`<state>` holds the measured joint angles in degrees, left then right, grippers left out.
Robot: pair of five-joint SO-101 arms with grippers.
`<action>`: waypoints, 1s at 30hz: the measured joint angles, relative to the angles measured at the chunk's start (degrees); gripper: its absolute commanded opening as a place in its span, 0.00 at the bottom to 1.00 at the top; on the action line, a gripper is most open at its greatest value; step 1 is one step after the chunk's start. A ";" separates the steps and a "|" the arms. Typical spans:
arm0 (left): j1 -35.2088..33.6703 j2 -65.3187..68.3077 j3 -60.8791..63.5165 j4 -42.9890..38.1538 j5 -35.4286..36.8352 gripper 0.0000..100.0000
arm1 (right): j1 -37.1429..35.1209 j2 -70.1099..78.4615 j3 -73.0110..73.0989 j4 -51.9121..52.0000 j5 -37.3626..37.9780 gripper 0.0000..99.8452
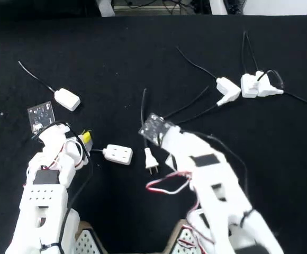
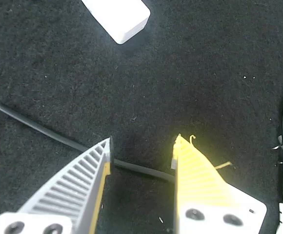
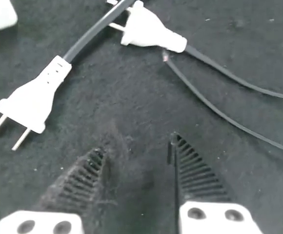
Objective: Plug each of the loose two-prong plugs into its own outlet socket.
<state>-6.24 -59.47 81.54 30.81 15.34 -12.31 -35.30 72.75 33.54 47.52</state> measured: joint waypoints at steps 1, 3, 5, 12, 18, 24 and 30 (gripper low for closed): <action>0.00 0.00 0.00 0.00 0.00 0.21 | 0.00 2.11 -1.41 0.70 0.53 0.15; 0.00 0.00 0.00 0.00 0.00 0.21 | -1.49 4.75 -3.16 2.46 0.97 0.15; 0.00 0.00 0.00 0.00 0.00 0.21 | -4.31 5.71 -3.60 3.25 1.32 0.15; 0.00 0.00 0.00 0.00 0.00 0.21 | -13.01 5.89 -3.78 3.43 1.32 0.15; 0.00 0.00 0.00 0.00 0.00 0.21 | -17.49 5.89 -3.78 3.43 1.32 0.15; 0.00 0.00 0.00 0.00 0.00 0.21 | -19.78 5.89 -3.87 3.43 1.32 0.15; 0.00 0.00 0.00 0.00 0.00 0.21 | -19.78 5.89 -3.87 3.43 10.02 0.15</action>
<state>-6.24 -59.47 81.54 30.81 15.34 -32.09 -29.41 68.88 36.97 57.54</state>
